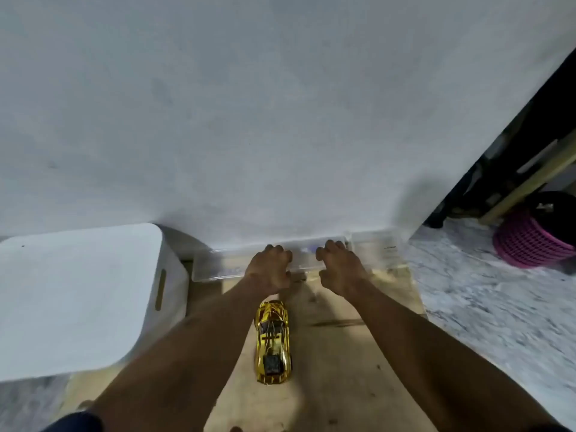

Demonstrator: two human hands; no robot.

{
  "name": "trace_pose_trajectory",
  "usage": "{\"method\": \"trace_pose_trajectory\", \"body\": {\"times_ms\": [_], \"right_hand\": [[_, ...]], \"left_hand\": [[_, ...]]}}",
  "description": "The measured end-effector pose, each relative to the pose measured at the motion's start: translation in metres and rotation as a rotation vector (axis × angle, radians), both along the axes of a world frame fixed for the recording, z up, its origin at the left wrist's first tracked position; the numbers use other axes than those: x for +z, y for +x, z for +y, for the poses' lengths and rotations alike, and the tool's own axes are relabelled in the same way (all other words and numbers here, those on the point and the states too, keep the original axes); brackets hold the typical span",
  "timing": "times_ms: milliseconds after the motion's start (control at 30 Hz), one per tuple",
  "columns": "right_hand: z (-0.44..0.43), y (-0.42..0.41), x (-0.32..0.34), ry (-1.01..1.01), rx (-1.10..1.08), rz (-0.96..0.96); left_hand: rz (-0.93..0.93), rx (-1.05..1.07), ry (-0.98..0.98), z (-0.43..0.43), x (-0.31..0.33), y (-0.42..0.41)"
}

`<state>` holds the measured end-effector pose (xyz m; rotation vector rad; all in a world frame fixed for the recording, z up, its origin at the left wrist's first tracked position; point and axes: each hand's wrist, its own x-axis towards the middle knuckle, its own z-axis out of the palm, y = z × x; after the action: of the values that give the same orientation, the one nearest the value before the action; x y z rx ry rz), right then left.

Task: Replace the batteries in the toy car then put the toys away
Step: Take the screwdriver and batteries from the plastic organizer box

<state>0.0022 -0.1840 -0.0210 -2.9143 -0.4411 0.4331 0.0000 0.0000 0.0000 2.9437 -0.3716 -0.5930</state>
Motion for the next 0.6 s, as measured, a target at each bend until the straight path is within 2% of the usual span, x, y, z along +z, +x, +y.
{"method": "trace_pose_trajectory", "body": {"times_ms": [167, 333, 600], "right_hand": [[0.003, 0.002, -0.012, -0.092, 0.032, -0.102], [0.001, 0.000, -0.016, -0.052, 0.001, -0.165], [0.006, -0.001, -0.019, -0.012, -0.004, -0.157]], "left_hand": [[-0.071, -0.057, 0.112, -0.005, -0.012, 0.002], [-0.136, -0.025, 0.129, -0.013, -0.019, 0.003], [-0.182, -0.001, 0.164, -0.019, -0.025, 0.005]]}}
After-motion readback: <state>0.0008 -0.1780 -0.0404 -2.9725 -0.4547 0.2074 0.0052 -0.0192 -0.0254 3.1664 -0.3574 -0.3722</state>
